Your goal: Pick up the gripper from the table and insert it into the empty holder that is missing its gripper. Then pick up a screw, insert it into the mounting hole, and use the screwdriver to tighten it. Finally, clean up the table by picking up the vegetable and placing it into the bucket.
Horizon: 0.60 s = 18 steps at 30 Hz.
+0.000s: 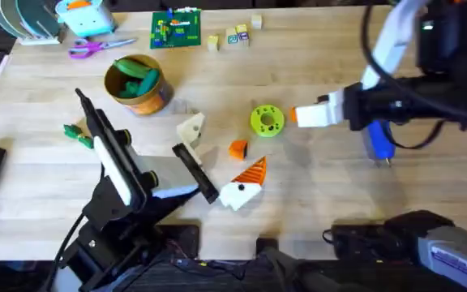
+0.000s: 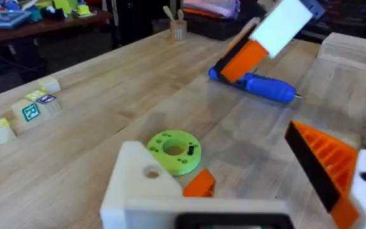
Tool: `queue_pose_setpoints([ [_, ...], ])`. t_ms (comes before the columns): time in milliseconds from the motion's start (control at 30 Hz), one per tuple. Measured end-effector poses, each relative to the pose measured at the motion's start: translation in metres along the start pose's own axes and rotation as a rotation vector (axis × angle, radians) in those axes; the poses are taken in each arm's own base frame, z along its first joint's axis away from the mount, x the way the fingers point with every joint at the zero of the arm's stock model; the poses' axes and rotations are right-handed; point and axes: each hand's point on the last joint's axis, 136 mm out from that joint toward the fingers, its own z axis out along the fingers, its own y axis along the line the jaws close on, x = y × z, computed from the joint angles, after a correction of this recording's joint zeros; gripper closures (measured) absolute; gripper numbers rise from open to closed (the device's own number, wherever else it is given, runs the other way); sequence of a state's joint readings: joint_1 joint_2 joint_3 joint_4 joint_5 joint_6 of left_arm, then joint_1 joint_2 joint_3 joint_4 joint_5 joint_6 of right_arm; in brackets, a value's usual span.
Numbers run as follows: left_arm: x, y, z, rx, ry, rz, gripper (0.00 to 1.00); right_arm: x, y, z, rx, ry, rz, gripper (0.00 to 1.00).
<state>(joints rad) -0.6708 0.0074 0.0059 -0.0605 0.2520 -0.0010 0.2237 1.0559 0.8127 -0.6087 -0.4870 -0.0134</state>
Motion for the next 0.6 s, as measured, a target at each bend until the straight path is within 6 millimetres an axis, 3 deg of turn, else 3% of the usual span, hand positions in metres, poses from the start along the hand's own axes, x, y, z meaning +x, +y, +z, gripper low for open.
queue_pose_setpoints([
  [100, 0.000, 0.000, 0.000, 0.000, 0.000, 0.000, 0.009, 0.006, 0.007, 0.023, -0.050, 0.063, -0.048, 0.010],
  [133, 0.000, 0.000, 0.000, 0.000, 0.000, 0.000, 0.009, 0.014, 0.018, 0.043, -0.079, 0.122, -0.110, 0.010],
  [267, 0.000, 0.000, 0.000, 0.000, 0.000, 0.000, 0.009, 0.018, 0.036, 0.065, -0.122, 0.150, -0.193, 0.009],
  [400, 0.000, 0.000, 0.000, 0.000, 0.000, 0.000, 0.009, 0.023, 0.056, 0.077, -0.161, 0.165, -0.229, 0.010],
  [600, 0.000, 0.000, 0.000, 0.000, 0.000, 0.000, 0.009, 0.031, 0.070, 0.087, -0.184, 0.226, -0.202, 0.010],
])
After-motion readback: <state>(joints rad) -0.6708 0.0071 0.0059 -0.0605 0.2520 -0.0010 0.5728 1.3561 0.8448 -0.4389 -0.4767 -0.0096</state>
